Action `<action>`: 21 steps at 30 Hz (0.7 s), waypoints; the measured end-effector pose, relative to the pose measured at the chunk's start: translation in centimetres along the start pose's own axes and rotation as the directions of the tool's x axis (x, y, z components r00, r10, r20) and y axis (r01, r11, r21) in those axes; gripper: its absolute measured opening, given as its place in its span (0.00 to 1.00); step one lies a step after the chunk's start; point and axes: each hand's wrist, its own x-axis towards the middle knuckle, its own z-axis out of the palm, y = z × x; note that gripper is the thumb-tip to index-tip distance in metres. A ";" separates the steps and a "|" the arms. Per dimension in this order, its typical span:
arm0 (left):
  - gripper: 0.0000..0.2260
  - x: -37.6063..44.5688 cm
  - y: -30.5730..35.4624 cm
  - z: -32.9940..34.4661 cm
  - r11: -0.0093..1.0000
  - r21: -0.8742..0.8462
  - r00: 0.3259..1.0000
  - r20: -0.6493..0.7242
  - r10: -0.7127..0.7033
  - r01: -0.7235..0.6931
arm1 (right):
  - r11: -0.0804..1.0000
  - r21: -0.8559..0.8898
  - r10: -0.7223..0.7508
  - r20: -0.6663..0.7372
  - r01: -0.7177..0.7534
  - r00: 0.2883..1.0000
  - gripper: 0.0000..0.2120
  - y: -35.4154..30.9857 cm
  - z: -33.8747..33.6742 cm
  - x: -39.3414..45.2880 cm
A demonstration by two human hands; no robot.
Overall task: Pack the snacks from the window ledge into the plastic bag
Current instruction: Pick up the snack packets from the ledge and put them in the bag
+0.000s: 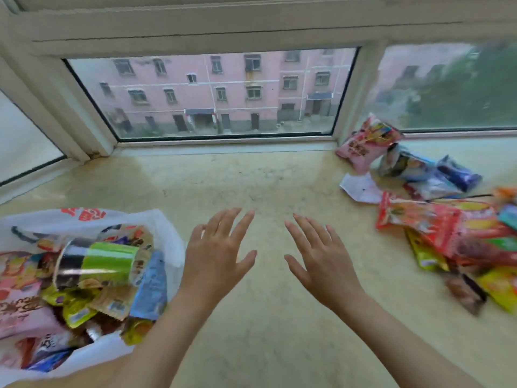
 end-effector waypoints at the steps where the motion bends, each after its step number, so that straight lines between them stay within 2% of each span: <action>1: 0.30 0.7 1.6 0.8 1.000 0.003 0.999 0.013 0.029 -0.029 | 0.999 -0.011 0.039 0.010 -0.039 0.999 0.28 2.0 -0.2 -1.2; 9: 0.33 6.4 16.7 7.0 0.976 -0.049 0.972 0.101 0.214 -0.210 | 0.954 -0.085 0.290 0.030 -0.286 0.957 0.28 16.7 -2.0 -9.9; 16: 0.37 12.0 28.1 12.1 0.949 -0.113 0.940 0.147 0.308 -0.293 | 0.910 -0.099 0.409 0.061 -0.403 0.910 0.29 26.6 -2.5 -13.0; 19: 0.31 15.1 31.8 14.6 0.930 -0.176 0.919 0.177 0.353 -0.323 | 0.898 -0.117 0.434 0.079 -0.424 0.898 0.29 30.3 -1.9 -14.0; 21: 0.27 17.8 33.4 16.1 0.931 -0.177 0.897 0.261 0.357 -0.319 | 0.889 -0.132 0.451 0.093 -0.438 0.888 0.29 32.5 -1.4 -14.4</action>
